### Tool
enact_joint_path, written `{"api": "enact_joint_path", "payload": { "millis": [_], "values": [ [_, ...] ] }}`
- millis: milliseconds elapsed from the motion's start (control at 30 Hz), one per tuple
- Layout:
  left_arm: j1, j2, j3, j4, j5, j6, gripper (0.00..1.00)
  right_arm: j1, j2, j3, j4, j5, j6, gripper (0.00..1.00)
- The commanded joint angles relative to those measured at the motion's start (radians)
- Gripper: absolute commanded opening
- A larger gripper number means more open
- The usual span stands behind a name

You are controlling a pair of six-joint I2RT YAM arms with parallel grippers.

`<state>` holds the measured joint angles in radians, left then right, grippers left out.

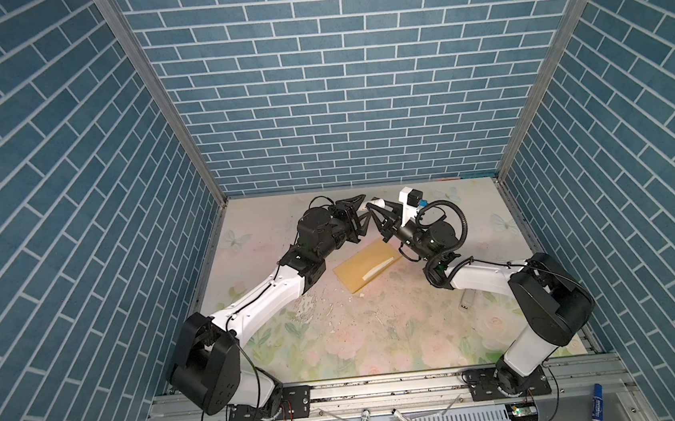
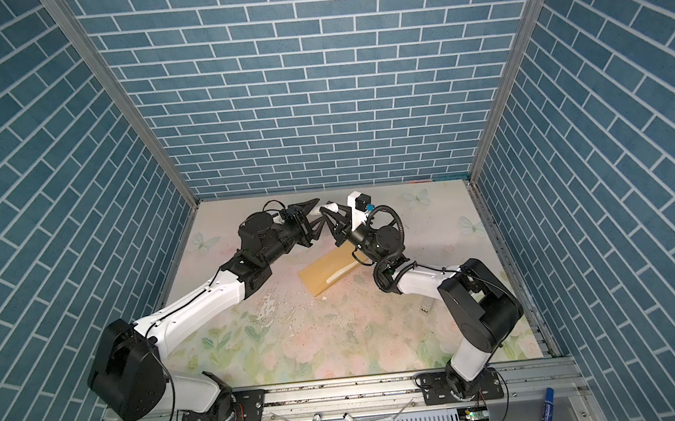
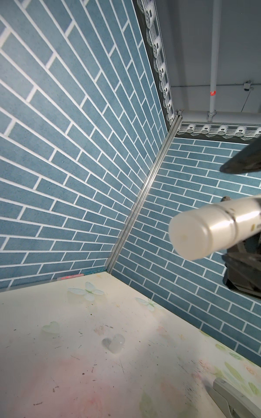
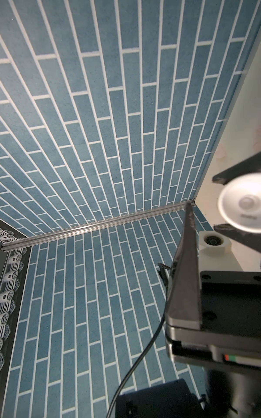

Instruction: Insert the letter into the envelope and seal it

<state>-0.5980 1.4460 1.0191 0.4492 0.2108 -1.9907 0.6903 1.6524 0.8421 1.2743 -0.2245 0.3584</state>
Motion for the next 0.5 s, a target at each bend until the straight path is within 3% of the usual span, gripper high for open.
{"api": "enact_joint_path", "payload": {
  "millis": [0, 333, 367, 467],
  "values": [
    [-0.003, 0.013, 0.027, 0.04, -0.001, -0.008, 0.46, 0.012, 0.012, 0.049, 0.068, 0.005, -0.024, 0.0],
    [-0.003, 0.026, 0.022, 0.046, 0.0, -0.003, 0.0, 0.016, 0.011, 0.04, 0.067, 0.007, -0.022, 0.0],
    [-0.003, 0.026, 0.021, 0.048, -0.001, 0.004, 0.0, 0.017, 0.011, 0.04, 0.065, 0.007, -0.02, 0.05],
    [-0.002, 0.021, 0.018, 0.042, -0.015, 0.067, 0.0, 0.017, -0.005, 0.038, 0.033, 0.007, -0.012, 0.33]
  ]
}}
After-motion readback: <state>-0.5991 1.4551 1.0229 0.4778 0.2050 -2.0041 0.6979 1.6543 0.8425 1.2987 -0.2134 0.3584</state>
